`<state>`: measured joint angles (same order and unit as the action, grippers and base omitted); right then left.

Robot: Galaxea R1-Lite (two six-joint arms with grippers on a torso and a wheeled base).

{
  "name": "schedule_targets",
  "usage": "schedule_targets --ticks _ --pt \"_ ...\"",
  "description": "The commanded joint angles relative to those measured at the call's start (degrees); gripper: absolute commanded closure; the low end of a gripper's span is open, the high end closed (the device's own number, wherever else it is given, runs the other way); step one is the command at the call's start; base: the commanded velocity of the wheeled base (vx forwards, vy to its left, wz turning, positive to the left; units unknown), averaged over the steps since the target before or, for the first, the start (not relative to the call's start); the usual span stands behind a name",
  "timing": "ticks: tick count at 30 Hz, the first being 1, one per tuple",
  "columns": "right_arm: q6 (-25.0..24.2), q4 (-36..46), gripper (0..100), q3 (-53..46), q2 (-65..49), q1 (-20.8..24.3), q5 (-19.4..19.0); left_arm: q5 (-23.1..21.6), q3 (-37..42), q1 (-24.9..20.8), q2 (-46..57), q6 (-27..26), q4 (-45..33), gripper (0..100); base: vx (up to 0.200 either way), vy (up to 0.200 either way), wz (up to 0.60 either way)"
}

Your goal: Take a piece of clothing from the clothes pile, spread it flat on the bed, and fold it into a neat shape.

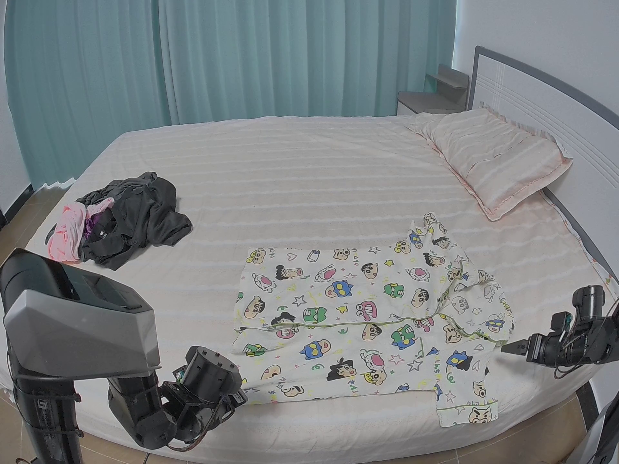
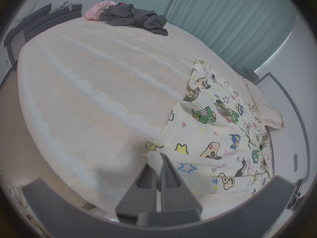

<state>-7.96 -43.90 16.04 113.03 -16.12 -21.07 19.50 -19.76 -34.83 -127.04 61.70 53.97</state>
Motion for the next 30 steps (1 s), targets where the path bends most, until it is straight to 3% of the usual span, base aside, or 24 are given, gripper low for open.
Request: schedule_targets --ticks 1,12,19,27,30 --pt "3.0 -0.1 0 -7.1 -2.7 1.6 -1.7 0.0 0.0 -0.1 0.0 0.1 0.3 100 0.000 0.000 0.00" --pt "4.4 -1.1 0 -13.6 1.8 9.9 -1.8 -0.2 0.6 -0.4 -0.1 -0.1 1.2 100 0.000 0.000 0.00" --pt "4.3 -1.1 0 -13.1 3.6 11.1 -1.5 -0.2 0.7 -0.5 -0.1 0.0 1.2 100 0.000 0.000 0.00" --pt "2.7 -15.9 0 -15.9 15.2 12.3 0.1 -0.2 0.6 -0.5 -0.1 -0.1 1.2 100 0.000 0.000 0.00" --pt "1.3 -17.4 0 -16.0 15.8 12.8 0.3 -0.2 0.6 -0.5 -0.1 -0.1 1.3 100 0.000 0.000 0.00"
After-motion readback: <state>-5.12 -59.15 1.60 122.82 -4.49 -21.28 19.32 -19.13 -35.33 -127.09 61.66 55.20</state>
